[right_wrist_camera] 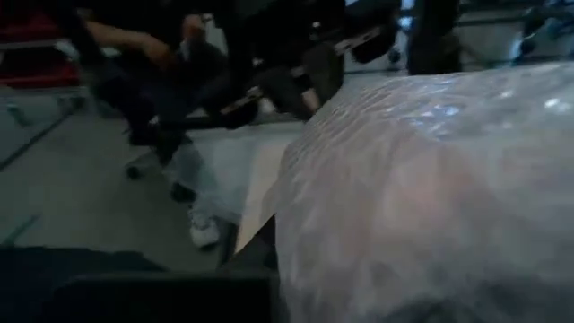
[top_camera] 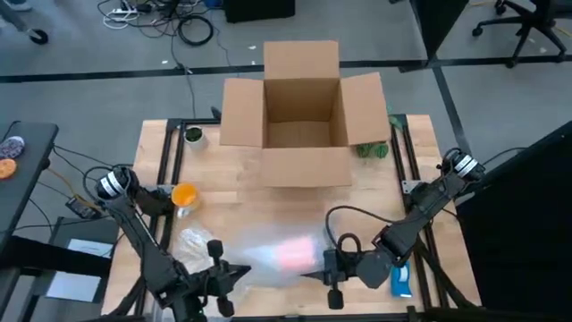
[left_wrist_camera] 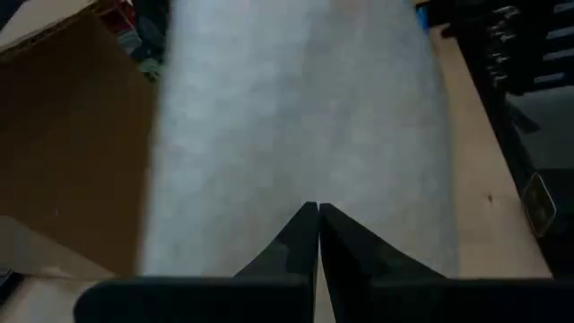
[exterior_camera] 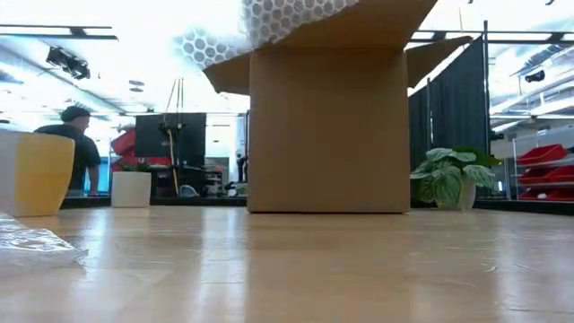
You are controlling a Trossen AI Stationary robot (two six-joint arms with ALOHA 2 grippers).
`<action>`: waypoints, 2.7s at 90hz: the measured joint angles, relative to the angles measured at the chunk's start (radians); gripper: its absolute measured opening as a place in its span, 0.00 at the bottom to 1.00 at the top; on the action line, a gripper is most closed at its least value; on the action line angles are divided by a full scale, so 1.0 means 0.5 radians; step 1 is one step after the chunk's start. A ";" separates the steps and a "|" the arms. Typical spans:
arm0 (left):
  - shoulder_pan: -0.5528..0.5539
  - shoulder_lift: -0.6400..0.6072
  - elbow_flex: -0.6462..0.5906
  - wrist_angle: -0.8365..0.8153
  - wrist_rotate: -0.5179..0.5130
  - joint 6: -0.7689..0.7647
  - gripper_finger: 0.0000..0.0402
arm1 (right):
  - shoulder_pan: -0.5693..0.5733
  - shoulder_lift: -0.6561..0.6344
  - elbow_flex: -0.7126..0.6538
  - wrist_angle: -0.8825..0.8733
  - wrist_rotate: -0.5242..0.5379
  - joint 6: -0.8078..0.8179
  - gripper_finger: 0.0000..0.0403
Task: Wrap mug
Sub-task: Wrap the orange mug with the bubble wrap
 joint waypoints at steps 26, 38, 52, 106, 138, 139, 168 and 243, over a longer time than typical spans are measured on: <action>0.000 0.000 0.017 0.010 -0.001 0.010 0.00 | -0.101 0.002 -0.002 -0.271 0.025 0.136 0.06; 0.012 0.000 0.017 0.012 -0.007 0.025 0.00 | -0.159 0.002 -0.002 -0.455 -0.147 0.237 0.06; 0.062 0.000 0.020 0.077 -0.013 0.063 0.00 | -0.206 0.005 -0.002 -0.606 -0.419 0.184 0.06; 0.630 0.193 0.020 0.710 0.675 0.498 0.00 | -0.212 0.015 0.552 -1.450 -0.813 -0.040 0.06; 0.827 0.259 0.016 1.085 1.025 0.901 0.00 | -0.245 0.137 0.548 -1.674 -0.964 0.022 0.06; 0.832 0.259 0.016 1.091 1.028 0.907 0.00 | -0.245 0.137 0.548 -1.678 -0.969 0.029 0.06; 0.873 0.221 0.019 1.103 0.965 1.065 0.00 | -0.247 0.138 0.548 -2.057 -1.057 0.275 0.06; 0.952 0.327 0.020 1.843 0.927 1.621 0.00 | -0.294 0.139 0.420 -2.077 -1.295 0.391 0.06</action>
